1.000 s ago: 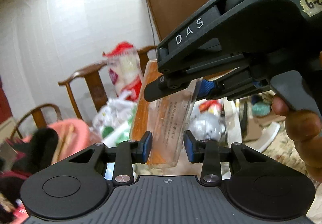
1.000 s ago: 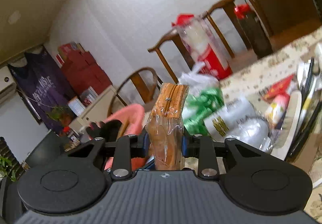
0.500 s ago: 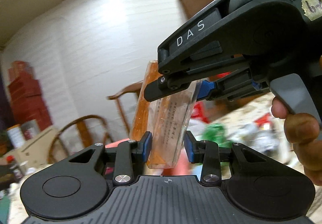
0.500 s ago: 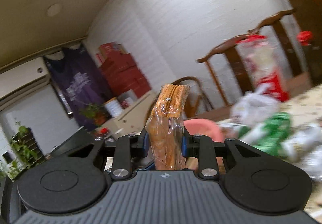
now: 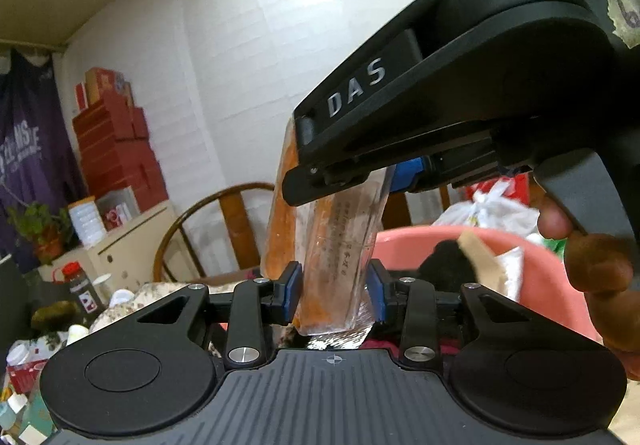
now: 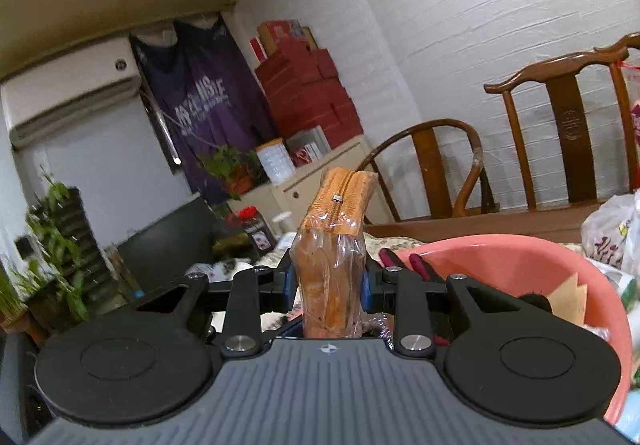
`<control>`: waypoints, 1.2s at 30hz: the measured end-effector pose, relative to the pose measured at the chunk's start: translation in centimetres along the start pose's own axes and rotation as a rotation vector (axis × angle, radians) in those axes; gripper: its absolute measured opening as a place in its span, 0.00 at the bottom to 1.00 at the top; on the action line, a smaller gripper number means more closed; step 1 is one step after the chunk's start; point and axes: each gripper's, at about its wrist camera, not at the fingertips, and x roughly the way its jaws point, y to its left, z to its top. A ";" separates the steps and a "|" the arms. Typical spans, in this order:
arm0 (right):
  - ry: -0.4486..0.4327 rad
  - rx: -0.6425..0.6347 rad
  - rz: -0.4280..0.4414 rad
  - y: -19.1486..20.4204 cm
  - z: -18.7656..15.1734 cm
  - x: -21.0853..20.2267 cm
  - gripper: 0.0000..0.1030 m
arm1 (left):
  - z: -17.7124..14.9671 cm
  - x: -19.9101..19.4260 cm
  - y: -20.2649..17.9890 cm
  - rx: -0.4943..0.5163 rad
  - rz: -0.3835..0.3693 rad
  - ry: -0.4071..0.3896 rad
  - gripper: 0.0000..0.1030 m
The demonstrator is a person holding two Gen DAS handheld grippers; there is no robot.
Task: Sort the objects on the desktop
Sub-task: 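Carry the bread package with both grippers over the basin, then open both grippers to drop the package into the basin, then move both grippers back over the table toward the paper cup and wrapped figure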
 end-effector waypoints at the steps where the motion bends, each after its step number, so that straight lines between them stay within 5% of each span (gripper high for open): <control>1: 0.010 -0.013 -0.010 -0.1 -0.2 0.6 0.33 | -0.4 0.1 0.2 0.002 -0.002 0.009 0.40; 3: 0.023 -0.043 -0.053 -0.1 -0.7 1.6 0.38 | -1.0 1.0 0.0 0.006 0.011 0.029 0.46; 5: 0.028 -0.094 -0.119 -0.2 -1.2 2.4 0.50 | -1.8 1.9 -0.4 0.037 0.058 0.054 0.66; 8: 0.050 -0.162 -0.236 -0.7 -2.0 3.0 0.64 | -2.5 2.4 0.1 0.050 0.075 0.082 0.66; 10: 0.056 -0.171 -0.269 -1.1 -2.4 2.8 0.63 | -2.5 2.2 0.0 0.073 0.100 0.080 0.84; 13: 0.050 -0.210 -0.327 -0.9 -2.7 2.1 0.66 | -2.9 1.5 -0.6 0.116 0.156 0.055 0.92; 16: 0.021 -0.256 -0.370 -0.6 -2.9 0.8 0.82 | -2.8 0.6 -0.8 0.108 0.148 0.050 0.99; 21: -0.036 -0.358 -0.442 0.1 -3.1 -2.0 0.90 | -2.8 -1.7 -0.6 0.082 0.178 0.032 1.00; 26: -0.078 -0.519 -0.615 0.1 -5.6 -5.1 0.95 | -2.7 -4.8 -0.2 0.025 0.169 -0.004 1.00; 31: -0.039 -0.478 -0.714 -2.2 -8.1 -9.1 0.95 | -2.6 -7.3 -1.1 -0.028 0.137 -0.026 1.00; 36: -0.021 -0.450 -0.812 -3.5 -11.0 -13.7 0.97 | -2.1 -9.8 -4.6 -0.081 0.025 -0.087 1.00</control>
